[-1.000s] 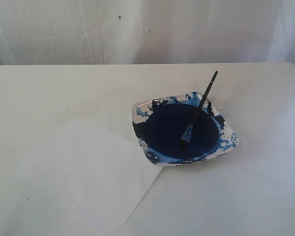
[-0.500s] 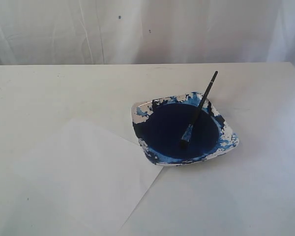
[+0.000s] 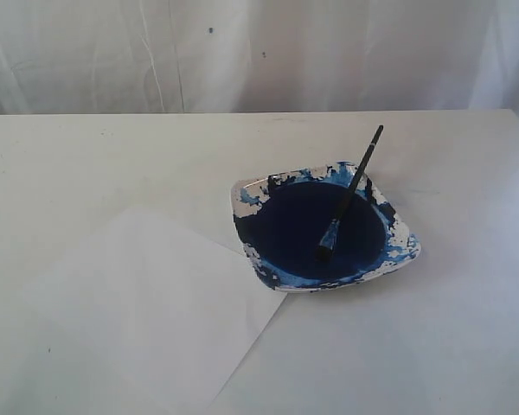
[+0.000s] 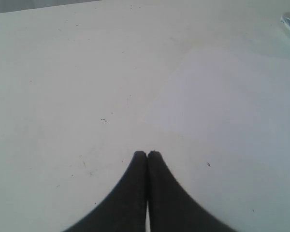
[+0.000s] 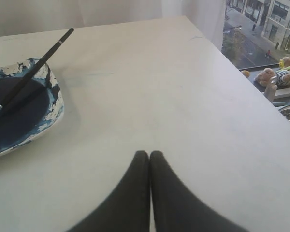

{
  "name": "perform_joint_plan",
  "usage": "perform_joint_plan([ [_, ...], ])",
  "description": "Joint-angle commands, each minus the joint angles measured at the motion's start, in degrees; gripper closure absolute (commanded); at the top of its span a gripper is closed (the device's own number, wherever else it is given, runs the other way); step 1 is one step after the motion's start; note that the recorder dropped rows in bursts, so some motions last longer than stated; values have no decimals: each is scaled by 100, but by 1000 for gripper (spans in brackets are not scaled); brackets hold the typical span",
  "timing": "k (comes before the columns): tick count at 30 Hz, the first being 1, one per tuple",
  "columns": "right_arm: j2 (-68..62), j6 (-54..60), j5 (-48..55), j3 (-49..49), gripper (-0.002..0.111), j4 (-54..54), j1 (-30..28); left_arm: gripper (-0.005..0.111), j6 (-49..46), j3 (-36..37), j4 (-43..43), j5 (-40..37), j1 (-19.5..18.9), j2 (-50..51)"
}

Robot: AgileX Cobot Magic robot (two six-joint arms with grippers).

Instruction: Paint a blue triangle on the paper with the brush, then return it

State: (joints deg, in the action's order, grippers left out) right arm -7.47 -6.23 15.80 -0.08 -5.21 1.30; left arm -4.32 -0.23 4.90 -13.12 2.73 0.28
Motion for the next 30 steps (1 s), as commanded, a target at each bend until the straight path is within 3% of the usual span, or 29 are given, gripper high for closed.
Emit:
perform_joint_plan([
  [1,0,-3,-67,8,108,-35,-31,107,-23,23,55,-16,39,-28],
  [22,0,22,-693,8,108,-232,-31,107,-34,23,55,382,38,-28],
  [23,0,22,-859,8,108,-232,-31,107,-43,23,55,634,38,-28],
  [25,0,-1,-1499,8,108,-232,-31,107,-43,23,55,1965,38,-28],
  [27,0,-1,-2747,8,108,-232,-31,107,-27,23,55,4436,38,-28],
  [29,0,-1,-3879,8,108,-219,-31,107,28,23,-228,5974,38,-28],
  [30,0,-67,-4396,8,108,-219,-31,107,28,23,-376,6314,38,-28],
])
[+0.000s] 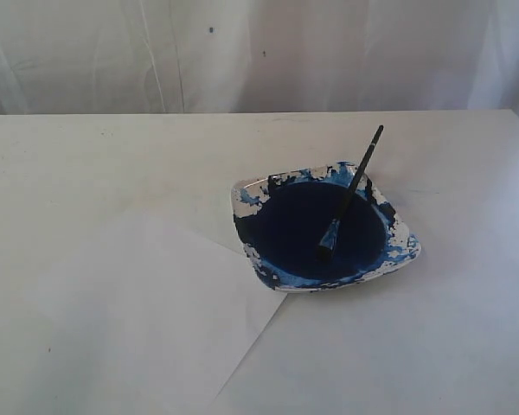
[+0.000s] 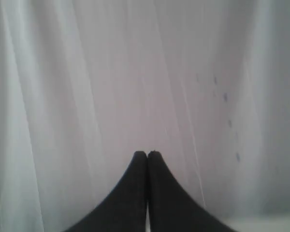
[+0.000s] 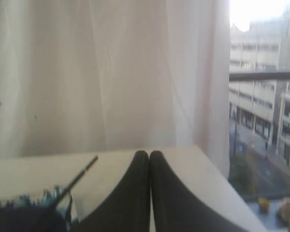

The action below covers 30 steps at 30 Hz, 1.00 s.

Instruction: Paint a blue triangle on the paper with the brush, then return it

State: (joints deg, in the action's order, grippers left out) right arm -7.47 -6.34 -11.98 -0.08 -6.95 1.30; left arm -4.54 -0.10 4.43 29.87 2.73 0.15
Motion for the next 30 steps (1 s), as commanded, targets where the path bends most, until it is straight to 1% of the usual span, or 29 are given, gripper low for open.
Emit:
perform_joint_plan([
  [1,0,-385,-2384,8,108,-45,-31,107,51,-159,-475,2137,38,-15],
  [2,0,-847,-2965,8,108,-45,-31,107,51,-419,-630,2026,38,-15],
  [3,0,-1524,-3646,8,108,-56,-31,107,40,-767,-1026,1902,38,85],
  [4,0,-1892,-3967,8,108,-67,-31,107,40,-1007,-1352,1824,38,199],
  [5,0,-2188,-4192,8,108,-119,-31,107,10,-1274,-1630,1782,38,351],
  [7,0,-2480,-4223,-167,108,-442,-31,107,-202,-1813,-1882,1766,38,737],
  [9,-14,-2503,-3827,-575,108,-1064,-31,107,-502,-2413,-1853,1712,38,1242],
  [10,-50,-2503,-3469,-886,108,-1390,-31,107,-580,-2760,-1795,1697,38,1558],
  [13,-257,-2530,-2286,-2045,108,-2089,-31,107,-589,-3787,-1544,1676,38,2594],
  [15,-526,-2493,-1317,-2786,108,-2316,-31,107,-589,-4370,-1382,1496,38,3206],
  [16,-752,-2415,-802,-3185,108,-2399,-31,107,-575,-4666,-1322,1243,38,3505],
  [18,-1143,-2335,83,-3822,108,-2459,-16,107,-575,-5112,-1279,380,38,3947],
  [20,-1641,-2325,951,-4366,108,-2459,-2,107,-501,-5473,-1279,-806,38,4332],
  [21,-1794,-2325,1257,-4570,108,-2459,-2,107,-362,-5577,-1226,-1205,38,4516],
  [22,-2064,-2325,1543,-4710,108,-2459,-2,107,-14,-5635,-1144,-1622,38,4699],
  [25,-2877,-2355,1941,-4817,108,-2414,-2,107,674,-5649,-1265,-2465,38,5227],
  [27,-3370,-2355,2095,-4781,108,-2195,-2,107,618,-5649,-1382,-3297,38,5521],
  [28,-3703,-2355,2180,-4757,108,-2009,-2,107,517,-5649,-1396,-3853,38,5755],
  [30,-4153,-2355,2129,-4658,108,-1647,18,107,257,-5649,-1331,-4440,38,6151],
])
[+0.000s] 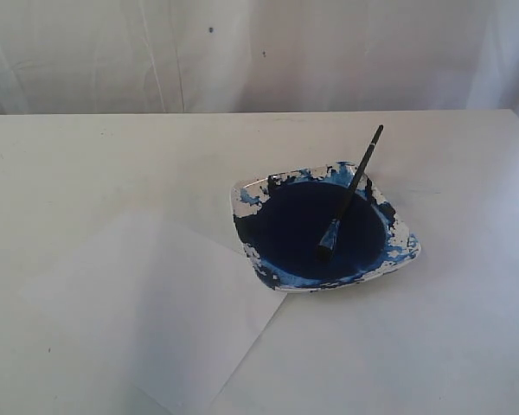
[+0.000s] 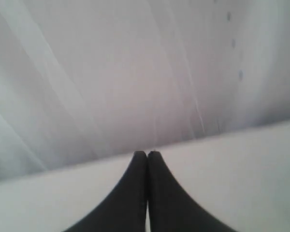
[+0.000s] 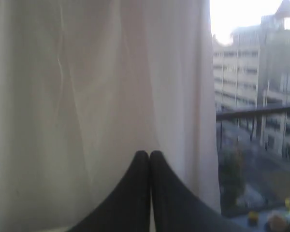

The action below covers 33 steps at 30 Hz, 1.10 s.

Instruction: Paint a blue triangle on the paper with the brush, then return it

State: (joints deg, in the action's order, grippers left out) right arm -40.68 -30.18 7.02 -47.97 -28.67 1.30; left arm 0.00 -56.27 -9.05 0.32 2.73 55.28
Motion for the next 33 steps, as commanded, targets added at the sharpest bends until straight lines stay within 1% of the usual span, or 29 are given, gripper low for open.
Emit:
perform_joint_plan([
  [1,-1135,30,149,172,108,680,52,107,-501,-32,336,-1788,38,848],
  [2,-1374,30,30,198,108,751,126,107,-822,-32,713,-1962,38,1044],
  [3,-1587,30,-38,199,108,764,206,107,-1414,-32,1342,-2211,38,1222],
  [5,-1905,30,-93,199,108,764,369,107,-2938,-47,2699,-2808,38,1558],
  [6,-2040,30,-94,199,108,817,461,107,-3757,-90,3432,-3229,12,1759],
  [7,-2141,30,-94,199,108,883,542,107,-4318,-174,4025,-3705,-54,1985],
  [9,-2258,30,-52,199,108,964,769,107,-4553,-379,4608,-4548,-290,2424],
  [10,-2272,30,-24,199,108,964,856,107,-4598,-499,4726,-5001,-423,2674],
  [11,-2272,30,-24,199,108,964,961,107,-4648,-579,4810,-5279,-527,2863],
  [15,-2252,30,-14,199,108,973,1336,107,-4828,-638,5440,-5695,-935,3519],
  [18,-2240,30,-14,199,108,973,1550,107,-5179,-638,5458,-6070,-1134,3811],
  [20,-2240,42,-14,199,108,973,1654,107,-5275,-638,5446,-6138,-1257,3982],
  [25,-2240,54,-46,199,108,973,1747,107,-5227,-638,5087,-6100,-1475,4442],
  [33,-2240,54,-84,199,108,962,1747,107,-5113,-638,5103,-5934,-1463,5025],
])
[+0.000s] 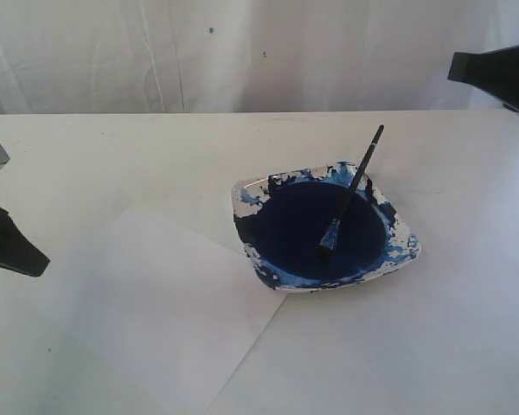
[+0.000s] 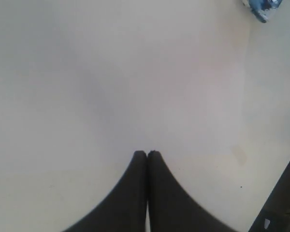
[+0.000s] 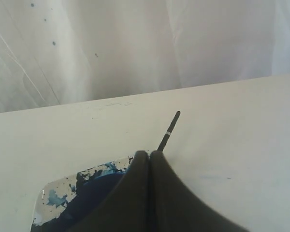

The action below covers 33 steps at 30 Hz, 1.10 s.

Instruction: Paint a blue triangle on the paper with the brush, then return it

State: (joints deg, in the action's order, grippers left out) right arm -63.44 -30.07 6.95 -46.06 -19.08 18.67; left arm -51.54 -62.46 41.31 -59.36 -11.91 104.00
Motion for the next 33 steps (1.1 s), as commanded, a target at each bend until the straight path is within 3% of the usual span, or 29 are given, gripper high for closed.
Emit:
perform_joint_plan([
  [1,36,43,-77,8,108,3,11,107,41,-20,38,116,1,182],
  [10,36,168,-77,8,108,3,11,107,79,-20,13,591,1,475],
  [15,36,168,-61,8,108,3,11,107,79,304,13,1434,1,539],
  [33,36,168,-61,8,108,3,11,107,421,304,84,1337,1,560],
])
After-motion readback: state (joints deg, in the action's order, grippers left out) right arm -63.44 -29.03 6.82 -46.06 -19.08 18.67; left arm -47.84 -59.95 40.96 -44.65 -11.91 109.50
